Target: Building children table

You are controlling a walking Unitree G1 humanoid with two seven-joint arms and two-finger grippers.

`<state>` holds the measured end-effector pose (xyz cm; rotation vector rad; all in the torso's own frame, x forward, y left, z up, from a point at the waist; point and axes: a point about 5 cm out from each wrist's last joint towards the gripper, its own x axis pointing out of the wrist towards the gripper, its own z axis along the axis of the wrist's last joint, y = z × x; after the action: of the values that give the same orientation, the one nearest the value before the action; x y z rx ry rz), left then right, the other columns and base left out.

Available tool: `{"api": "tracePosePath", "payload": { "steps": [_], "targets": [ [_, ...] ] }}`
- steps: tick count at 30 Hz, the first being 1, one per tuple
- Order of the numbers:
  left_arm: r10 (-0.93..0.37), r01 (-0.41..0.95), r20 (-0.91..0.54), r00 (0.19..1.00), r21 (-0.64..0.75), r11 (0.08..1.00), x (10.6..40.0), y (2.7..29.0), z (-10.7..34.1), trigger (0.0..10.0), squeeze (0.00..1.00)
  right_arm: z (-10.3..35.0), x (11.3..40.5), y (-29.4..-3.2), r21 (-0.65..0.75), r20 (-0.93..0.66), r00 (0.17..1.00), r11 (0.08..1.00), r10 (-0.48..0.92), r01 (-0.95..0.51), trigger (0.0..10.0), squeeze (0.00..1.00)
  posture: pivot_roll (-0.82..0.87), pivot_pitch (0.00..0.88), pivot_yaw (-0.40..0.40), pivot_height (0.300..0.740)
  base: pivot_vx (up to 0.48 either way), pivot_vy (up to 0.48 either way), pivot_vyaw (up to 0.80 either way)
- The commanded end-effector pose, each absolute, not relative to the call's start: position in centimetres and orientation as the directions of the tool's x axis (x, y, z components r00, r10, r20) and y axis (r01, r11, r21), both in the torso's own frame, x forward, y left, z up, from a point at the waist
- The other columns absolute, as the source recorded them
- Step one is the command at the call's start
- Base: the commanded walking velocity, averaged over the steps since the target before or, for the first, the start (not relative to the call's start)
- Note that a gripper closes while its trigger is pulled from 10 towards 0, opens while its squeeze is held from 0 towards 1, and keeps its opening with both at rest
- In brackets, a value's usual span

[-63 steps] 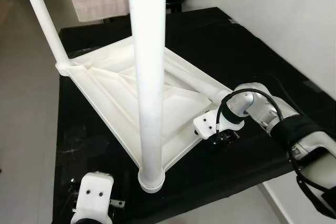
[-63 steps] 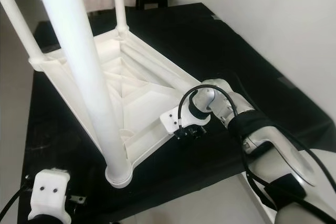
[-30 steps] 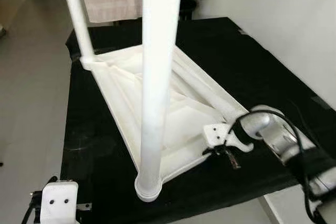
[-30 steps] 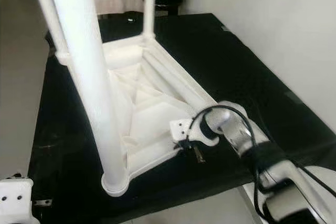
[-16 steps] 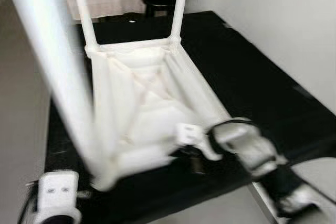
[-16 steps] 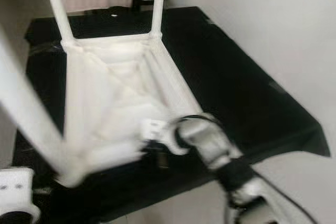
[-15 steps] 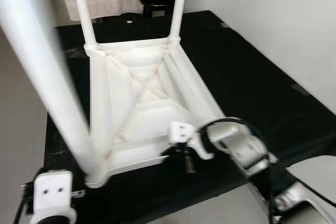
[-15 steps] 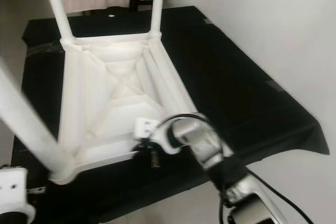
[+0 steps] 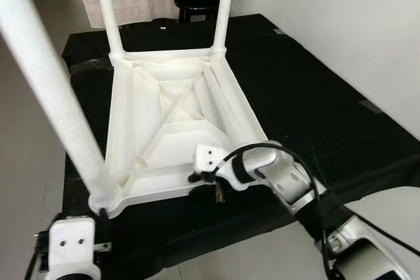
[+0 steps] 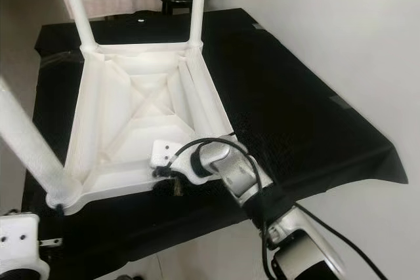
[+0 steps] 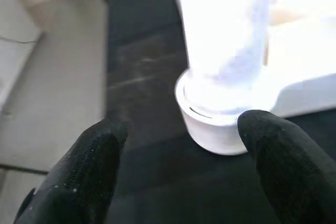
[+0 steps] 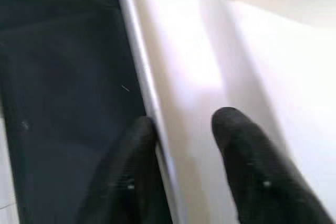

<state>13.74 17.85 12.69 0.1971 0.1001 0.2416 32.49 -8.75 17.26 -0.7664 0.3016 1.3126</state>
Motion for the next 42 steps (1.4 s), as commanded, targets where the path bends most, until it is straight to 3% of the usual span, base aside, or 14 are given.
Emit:
{"api": "tracePosePath", "payload": {
  "steps": [1, 3, 4, 7, 9, 12, 15, 16, 18, 19, 21, 27, 32, 42],
  "targets": [
    [0.109, -0.094, -0.067, 0.992, 0.197, 0.976, 13.8, 16.4, 13.0, 10.0, 0.00, 20.2, 32.2, -10.8, -0.354, -0.548, 0.219, 0.014, 0.808, -0.935, 10.0, 1.00, -0.02, 0.142, -0.049, 0.740, 0.000, 0.000, 0.00],
    [0.092, -0.078, -0.066, 0.994, 0.192, 0.978, 13.8, 16.2, 13.1, 10.0, 0.00, 20.3, 32.0, -11.0, -0.344, -0.547, 0.203, 0.002, 0.812, -0.939, 10.0, 1.00, -0.02, 0.142, -0.049, 0.740, 0.000, 0.000, 0.00],
    [-0.019, 0.029, -0.059, 0.998, 0.164, 0.986, 14.0, 15.0, 13.4, 10.0, 0.00, 21.1, 31.2, -11.9, -0.302, -0.516, 0.127, -0.040, 0.847, -0.953, 10.0, 1.00, -0.03, 0.139, -0.045, 0.740, 0.000, 0.000, 0.00],
    [-0.213, 0.216, -0.041, 0.976, 0.131, 0.967, 14.0, 13.0, 14.1, 10.0, 0.00, 22.4, 30.0, -13.1, -0.255, -0.452, 0.031, -0.095, 0.892, -0.962, 10.0, 1.00, -0.03, 0.136, -0.040, 0.740, 0.000, 0.000, 0.00],
    [-0.256, 0.259, -0.037, 0.966, 0.125, 0.958, 13.9, 12.6, 14.2, 10.0, 0.00, 22.7, 29.8, -13.4, -0.248, -0.437, 0.011, -0.108, 0.899, -0.963, 10.0, 1.00, -0.04, 0.135, -0.037, 0.740, 0.000, 0.000, 0.00],
    [-0.443, 0.447, -0.063, 0.894, 0.092, 0.890, 13.5, 10.7, 14.4, 10.0, 0.00, 23.6, 30.3, -13.6, -0.295, -0.368, 0.082, -0.033, 0.926, -0.955, 10.0, 1.00, -0.05, 0.132, -0.032, 0.740, 0.000, 0.000, 0.00],
    [-0.474, 0.478, -0.072, 0.878, 0.084, 0.874, 13.7, 10.8, 14.3, 10.0, 0.00, 24.1, 31.1, -13.2, -0.347, -0.304, 0.181, 0.069, 0.935, -0.935, 10.0, 1.00, -0.05, 0.132, -0.032, 0.740, 0.000, 0.000, 0.00],
    [-0.456, 0.460, -0.070, 0.887, 0.077, 0.884, 14.1, 11.1, 14.2, 10.0, 0.00, 24.2, 31.8, -12.9, -0.359, -0.269, 0.243, 0.137, 0.932, -0.923, 10.0, 0.84, -0.08, 0.128, -0.038, 0.740, 0.000, 0.000, 0.00],
    [-0.443, 0.447, -0.068, 0.894, 0.073, 0.892, 14.3, 11.3, 14.2, 10.0, 0.00, 24.2, 32.2, -12.8, -0.364, -0.247, 0.283, 0.182, 0.927, -0.914, 10.0, 0.84, -0.08, 0.128, -0.038, 0.740, 0.000, 0.000, 0.00],
    [-0.389, 0.394, -0.064, 0.919, 0.078, 0.916, 15.1, 11.7, 14.0, 10.0, 0.00, 24.4, 32.9, -12.5, -0.375, -0.206, 0.360, 0.267, 0.910, -0.888, 10.0, 0.02, -0.08, 0.127, -0.037, 0.740, 0.000, 0.000, 0.00],
    [-0.295, 0.298, -0.048, 0.954, 0.104, 0.949, 16.6, 12.6, 13.9, 10.0, 0.00, 24.6, 34.0, -12.2, -0.347, -0.135, 0.490, 0.422, 0.861, -0.838, 10.0, 0.00, -0.09, 0.122, -0.036, 0.740, 0.000, 0.000, 0.00],
    [-0.212, 0.211, -0.001, 0.977, 0.071, 0.975, 19.2, 13.1, 14.4, 10.0, 0.00, 24.2, 34.9, -11.8, -0.308, -0.085, 0.624, 0.575, 0.777, -0.758, 10.0, 0.00, -0.11, 0.114, -0.032, 0.740, 0.000, 0.000, 0.00],
    [-0.342, 0.340, 0.004, 0.940, 0.094, 0.936, 20.2, 11.7, 14.6, 10.0, 0.00, 24.2, 35.3, -10.7, -0.309, -0.103, 0.647, 0.595, 0.755, -0.742, 10.0, 0.00, -0.11, 0.109, -0.035, 0.740, 0.000, 0.000, 0.00],
    [-0.314, 0.313, 0.005, 0.949, 0.076, 0.947, 21.9, 11.9, 14.5, 10.0, 0.00, 25.3, 36.4, -8.7, -0.299, -0.108, 0.731, 0.679, 0.673, -0.670, 10.0, 0.00, -0.10, 0.116, -0.032, 0.740, 0.000, 0.000, 0.00]
  ]
}}
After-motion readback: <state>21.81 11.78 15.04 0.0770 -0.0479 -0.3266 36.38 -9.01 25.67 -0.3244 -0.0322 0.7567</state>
